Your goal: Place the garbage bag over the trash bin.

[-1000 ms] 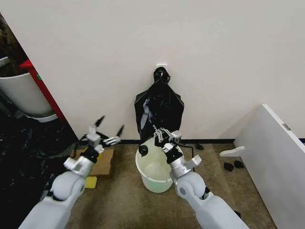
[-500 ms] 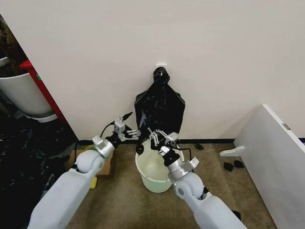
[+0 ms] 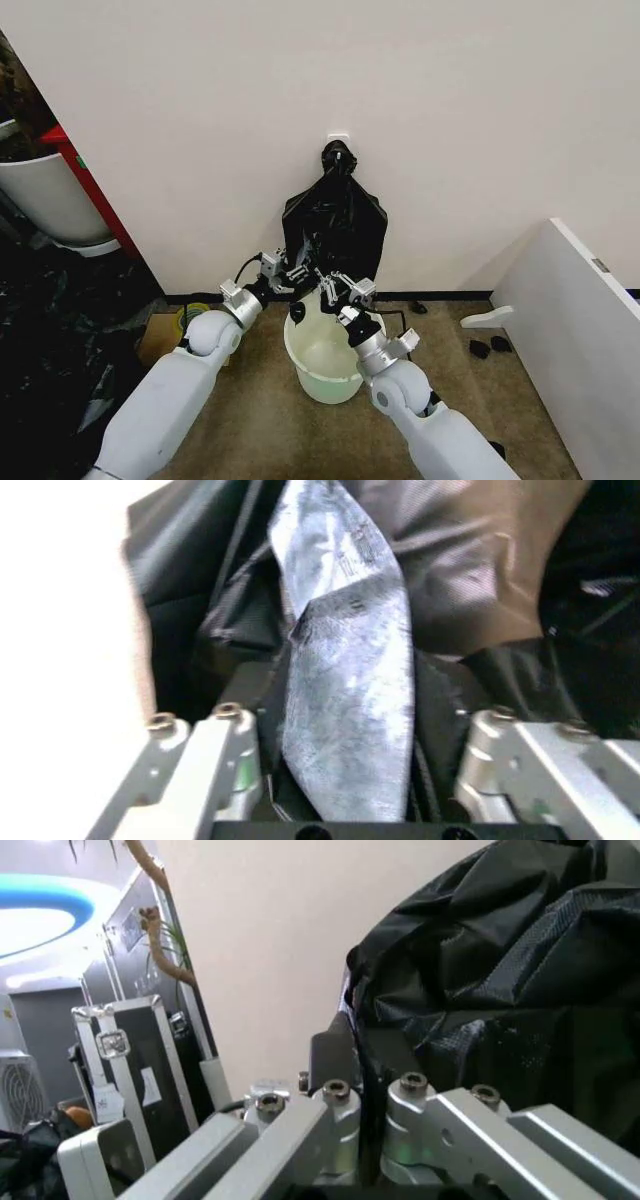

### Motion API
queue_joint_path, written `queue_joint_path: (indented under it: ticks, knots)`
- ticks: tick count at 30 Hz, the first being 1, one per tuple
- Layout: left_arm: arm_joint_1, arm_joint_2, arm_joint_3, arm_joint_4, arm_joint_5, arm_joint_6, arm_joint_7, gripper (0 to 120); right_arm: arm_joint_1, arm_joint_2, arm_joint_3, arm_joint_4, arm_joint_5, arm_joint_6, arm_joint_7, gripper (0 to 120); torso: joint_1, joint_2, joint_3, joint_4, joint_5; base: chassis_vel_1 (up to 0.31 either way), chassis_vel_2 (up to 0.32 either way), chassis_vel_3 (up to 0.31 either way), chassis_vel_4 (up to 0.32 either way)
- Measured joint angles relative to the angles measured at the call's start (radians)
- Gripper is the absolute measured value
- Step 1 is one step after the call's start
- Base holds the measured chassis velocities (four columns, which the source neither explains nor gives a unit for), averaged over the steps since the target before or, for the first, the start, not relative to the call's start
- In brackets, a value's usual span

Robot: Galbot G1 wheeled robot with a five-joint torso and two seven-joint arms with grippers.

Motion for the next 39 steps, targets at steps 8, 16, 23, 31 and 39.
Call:
queue_joint_path:
  ticks: [8,16,23,31,39]
  knots:
    - [0.056,0.005,-0.065,-0.017,-0.022,0.023,0.029,8,-0.002,-0.004,0.001,-0.002,-0.012,0.0,-0.001,0,0.0,0.0,0.0,0.0001,-0.0001,0.0,0.0,0.0,0.0]
    - [0.102,0.001,-0.108,-0.05,-0.025,0.026,0.029,0,-0.003,-0.005,-0.007,-0.003,-0.022,0.001,-0.002,0,0.0,0.0,0.0,-0.0002,-0.0002,0.0,0.0,0.0,0.0]
    - [0.197,0.023,-0.189,-0.194,-0.072,0.014,0.006,0,-0.029,-0.025,-0.024,0.059,-0.006,-0.004,0.07,0,0.0,0.0,0.0,0.0001,-0.0001,0.0,0.0,0.0,0.0]
    - [0.355,0.02,-0.275,-0.448,-0.071,-0.004,-0.234,0,-0.167,-0.096,-0.045,0.329,0.105,-0.096,0.356,0,0.0,0.0,0.0,0.0,0.0,0.0,0.0,0.0,0.0]
    - [0.553,-0.002,-0.349,-0.623,0.086,-0.005,-0.406,0,-0.424,-0.18,-0.023,0.578,0.071,-0.103,0.476,0,0.0,0.0,0.0,0.0001,-0.0003,0.0,0.0,0.0,0.0]
